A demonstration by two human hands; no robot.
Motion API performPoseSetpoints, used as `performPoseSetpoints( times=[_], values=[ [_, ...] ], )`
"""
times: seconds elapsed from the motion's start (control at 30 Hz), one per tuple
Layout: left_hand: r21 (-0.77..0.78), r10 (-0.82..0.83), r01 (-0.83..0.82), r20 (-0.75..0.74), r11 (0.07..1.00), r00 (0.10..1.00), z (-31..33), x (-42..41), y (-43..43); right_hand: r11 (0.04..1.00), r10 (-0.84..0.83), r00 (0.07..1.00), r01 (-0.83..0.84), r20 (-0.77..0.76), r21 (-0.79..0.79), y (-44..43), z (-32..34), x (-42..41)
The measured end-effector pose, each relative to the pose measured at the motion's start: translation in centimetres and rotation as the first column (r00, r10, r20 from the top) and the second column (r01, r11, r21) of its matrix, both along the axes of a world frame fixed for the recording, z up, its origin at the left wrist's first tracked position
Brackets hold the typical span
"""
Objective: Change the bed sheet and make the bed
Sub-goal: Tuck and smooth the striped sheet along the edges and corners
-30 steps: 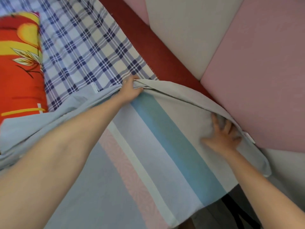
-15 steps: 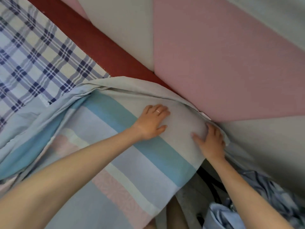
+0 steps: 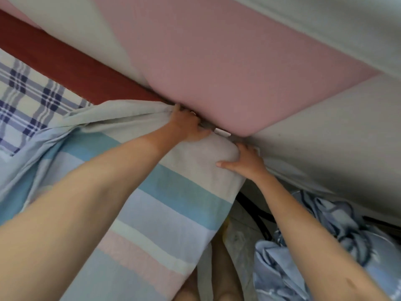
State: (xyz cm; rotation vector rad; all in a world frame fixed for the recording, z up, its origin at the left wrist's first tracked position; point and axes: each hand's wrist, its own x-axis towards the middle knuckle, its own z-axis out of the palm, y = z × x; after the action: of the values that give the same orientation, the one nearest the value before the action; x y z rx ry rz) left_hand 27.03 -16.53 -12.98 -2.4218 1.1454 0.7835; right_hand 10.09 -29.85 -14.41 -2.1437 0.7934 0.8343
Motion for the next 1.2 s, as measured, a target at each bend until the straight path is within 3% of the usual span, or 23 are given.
performPoseSetpoints(
  times=[0.17,0.3,0.4,0.47,0.57,0.63,0.77,0.87,0.97,1.07,1.13,1.2],
  values=[
    [0.051,-0.178,0.180,-0.041,0.982,0.983,1.0,0.4,1.3,0.993,0.040,0.999,-0.041,0.009,0.112,-1.2,0.6,1.5],
    [0.097,-0.313,0.308,0.036,0.946,0.949,1.9,0.7,1.2,0.980,0.094,0.991,-0.110,0.100,0.165,-0.9,1.1,1.2],
    [0.095,-0.214,0.210,0.040,0.973,0.976,1.4,0.9,1.8,0.972,-0.057,0.979,0.010,0.197,0.234,-0.9,0.4,0.1],
    [0.104,-0.118,0.116,0.014,0.988,0.993,0.8,0.8,1.6,0.953,-0.266,0.918,0.206,0.293,0.222,-0.6,-0.8,-1.1],
    [0.122,-0.070,0.071,-0.011,0.990,0.997,-0.5,0.8,0.5,0.812,-0.583,0.756,0.543,0.296,0.212,1.0,-2.3,-2.7],
    [0.089,-0.074,0.073,0.003,0.993,0.997,-1.1,1.0,0.3,0.700,-0.714,0.663,0.672,0.225,0.240,2.1,-2.9,-3.2],
    [-0.007,-0.094,0.095,0.054,0.995,0.994,-1.4,1.0,1.4,0.410,-0.891,0.452,0.773,0.034,0.484,2.2,-2.8,-3.2],
    [-0.085,-0.120,0.126,0.067,0.988,0.990,-1.0,1.0,1.8,0.282,-0.909,0.404,0.778,-0.103,0.561,1.6,-2.4,-3.7],
    [-0.206,-0.147,0.166,0.103,0.964,0.984,0.2,1.3,2.7,0.193,-0.834,0.506,0.643,-0.222,0.741,0.6,-1.2,-3.7],
    [-0.282,-0.099,0.131,0.123,0.951,0.987,0.7,2.0,3.9,0.173,-0.771,0.598,0.528,-0.219,0.831,-0.3,-0.6,-2.1],
    [-0.263,-0.073,0.103,0.123,0.959,0.990,0.5,2.2,3.5,0.190,-0.845,0.504,0.594,-0.177,0.782,0.3,-1.3,-1.1],
    [-0.222,-0.068,0.095,0.124,0.970,0.990,-0.3,2.3,2.3,0.142,-0.940,0.312,0.727,-0.139,0.672,1.2,-2.4,-0.6]
  ],
)
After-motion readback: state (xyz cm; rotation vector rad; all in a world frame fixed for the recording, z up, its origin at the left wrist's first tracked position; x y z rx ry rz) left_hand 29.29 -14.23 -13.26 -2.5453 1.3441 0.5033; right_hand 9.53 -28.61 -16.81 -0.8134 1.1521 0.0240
